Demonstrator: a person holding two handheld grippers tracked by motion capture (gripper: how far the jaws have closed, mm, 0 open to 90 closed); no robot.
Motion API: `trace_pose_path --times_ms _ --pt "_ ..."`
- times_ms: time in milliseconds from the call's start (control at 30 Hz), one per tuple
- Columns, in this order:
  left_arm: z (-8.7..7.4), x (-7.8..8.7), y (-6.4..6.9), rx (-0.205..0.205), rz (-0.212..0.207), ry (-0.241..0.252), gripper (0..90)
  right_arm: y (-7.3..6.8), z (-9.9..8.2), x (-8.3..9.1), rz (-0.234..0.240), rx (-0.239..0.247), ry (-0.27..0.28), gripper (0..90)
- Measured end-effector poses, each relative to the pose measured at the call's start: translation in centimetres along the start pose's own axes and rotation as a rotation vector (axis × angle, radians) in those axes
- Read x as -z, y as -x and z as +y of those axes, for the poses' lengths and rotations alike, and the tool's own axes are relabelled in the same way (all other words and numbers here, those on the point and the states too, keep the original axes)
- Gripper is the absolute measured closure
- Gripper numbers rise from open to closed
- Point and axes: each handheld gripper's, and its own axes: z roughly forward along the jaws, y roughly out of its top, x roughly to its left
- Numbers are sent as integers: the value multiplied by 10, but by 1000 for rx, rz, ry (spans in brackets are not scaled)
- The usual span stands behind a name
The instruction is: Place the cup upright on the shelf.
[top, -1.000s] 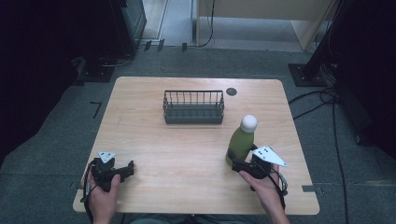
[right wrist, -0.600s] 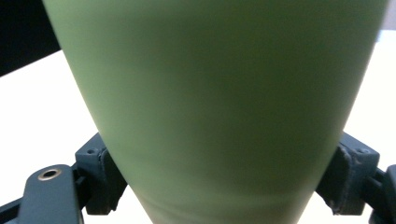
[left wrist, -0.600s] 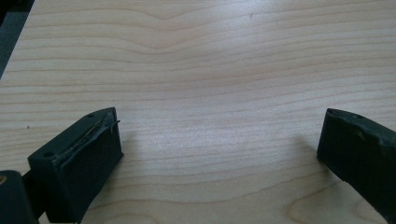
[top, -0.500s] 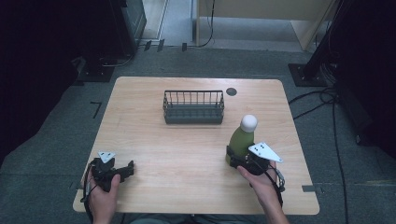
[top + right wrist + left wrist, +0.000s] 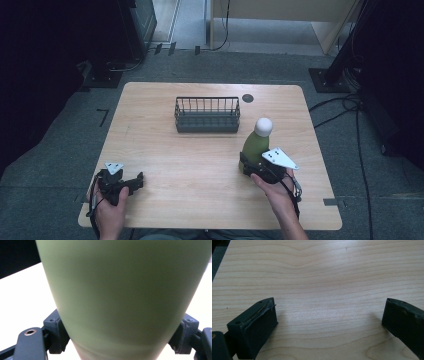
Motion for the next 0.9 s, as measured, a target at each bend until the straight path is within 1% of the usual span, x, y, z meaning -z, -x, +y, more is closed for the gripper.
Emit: trace_pose_path --times_ms 100,200,300,333,500,667,733,867,900 --pt "0 0 0 0 0 0 1 -3 4 -2 7 7 4 198" --pt "0 0 0 -1 0 -1 1 -9 12 -7 16 24 11 199" --pt "0 0 0 -2 0 -2 1 -12 17 -10 21 24 13 199" --pt "0 0 0 -2 0 -1 1 -14 21 -14 28 27 22 199" --pt "0 0 0 -1 0 -1 1 -19 30 -21 36 25 35 200" --pt "0 0 0 -1 0 -1 1 -23 38 -27 34 29 47 200" --pt "0 0 0 0 0 0 1 -25 46 -31 31 31 57 200" --pt "0 0 0 -1 0 -1 1 -27 53 -34 30 35 66 200" --pt "0 0 0 0 0 0 1 -28 58 -37 27 42 71 200"
